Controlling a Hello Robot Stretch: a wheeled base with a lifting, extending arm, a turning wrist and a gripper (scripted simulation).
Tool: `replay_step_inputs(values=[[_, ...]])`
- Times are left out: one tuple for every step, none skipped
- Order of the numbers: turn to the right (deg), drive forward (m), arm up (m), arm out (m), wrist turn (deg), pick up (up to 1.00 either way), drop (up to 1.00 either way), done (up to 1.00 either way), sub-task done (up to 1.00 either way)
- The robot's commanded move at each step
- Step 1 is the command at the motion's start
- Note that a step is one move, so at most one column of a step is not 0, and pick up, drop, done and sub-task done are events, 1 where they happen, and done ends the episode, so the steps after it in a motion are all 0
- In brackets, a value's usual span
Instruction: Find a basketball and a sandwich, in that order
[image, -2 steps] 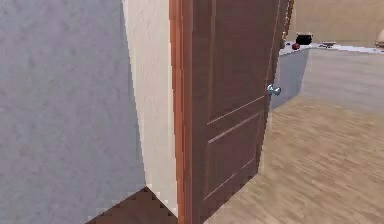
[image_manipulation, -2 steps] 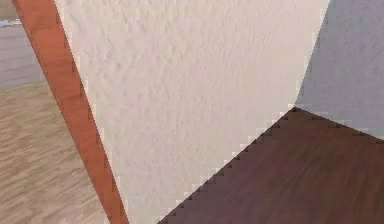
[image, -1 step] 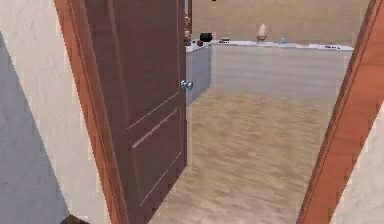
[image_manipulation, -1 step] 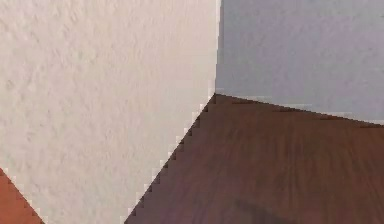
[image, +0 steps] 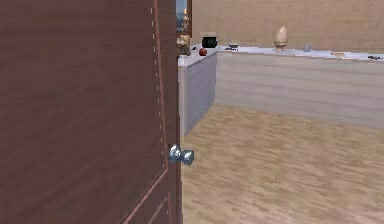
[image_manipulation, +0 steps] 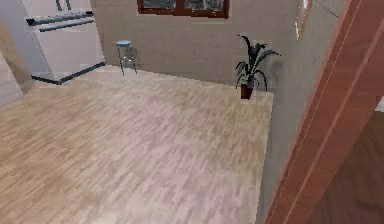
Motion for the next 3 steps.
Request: replay_step_inputs(values=[[24.0, 0.00, 0.00, 0.00, 0.0, 0.00, 0.00, 0.00, 0.00], [0.0, 0.85, 0.00, 0.00, 0.0, 0.00, 0.00, 0.00, 0.00], [-36.0, 0.00, 0.00, 0.00, 0.0, 0.00, 0.00, 0.00, 0.00]])
